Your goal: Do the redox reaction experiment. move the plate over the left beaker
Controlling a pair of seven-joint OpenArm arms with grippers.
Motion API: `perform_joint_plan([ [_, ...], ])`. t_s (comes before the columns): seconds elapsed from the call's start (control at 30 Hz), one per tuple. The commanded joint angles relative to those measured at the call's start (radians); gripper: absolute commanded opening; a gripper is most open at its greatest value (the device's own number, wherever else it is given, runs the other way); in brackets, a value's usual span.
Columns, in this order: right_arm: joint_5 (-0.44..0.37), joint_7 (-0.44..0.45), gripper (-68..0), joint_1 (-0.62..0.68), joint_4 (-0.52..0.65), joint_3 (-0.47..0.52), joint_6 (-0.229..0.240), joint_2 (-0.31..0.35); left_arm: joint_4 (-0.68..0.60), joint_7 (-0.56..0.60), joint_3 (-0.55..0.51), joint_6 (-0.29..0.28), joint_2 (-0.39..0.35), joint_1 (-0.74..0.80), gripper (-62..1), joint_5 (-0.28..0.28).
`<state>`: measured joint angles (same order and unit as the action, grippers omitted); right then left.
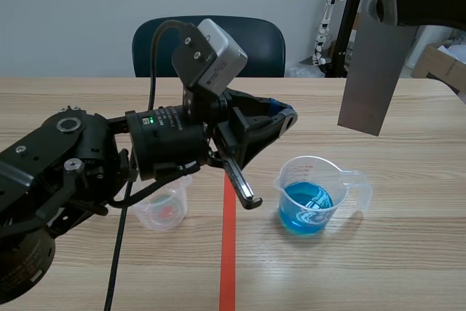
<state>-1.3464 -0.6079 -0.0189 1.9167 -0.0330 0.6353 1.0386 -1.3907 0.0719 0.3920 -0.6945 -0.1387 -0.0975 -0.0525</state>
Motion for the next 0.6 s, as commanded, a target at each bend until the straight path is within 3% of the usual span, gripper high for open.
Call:
perform_joint_plan([
  [0.0, -0.008, 0.018, -66.9, -0.017, 0.002, 0.014, 0.0, 0.002, -0.014, 0.014, -0.002, -0.002, 0.005, -0.008, -59.0, -0.012],
  [0.57, 0.027, 0.018, -66.9, -0.017, 0.002, 0.013, 0.0, -0.023, -0.014, 0.014, -0.002, -0.002, 0.005, -0.008, -59.0, -0.016],
])
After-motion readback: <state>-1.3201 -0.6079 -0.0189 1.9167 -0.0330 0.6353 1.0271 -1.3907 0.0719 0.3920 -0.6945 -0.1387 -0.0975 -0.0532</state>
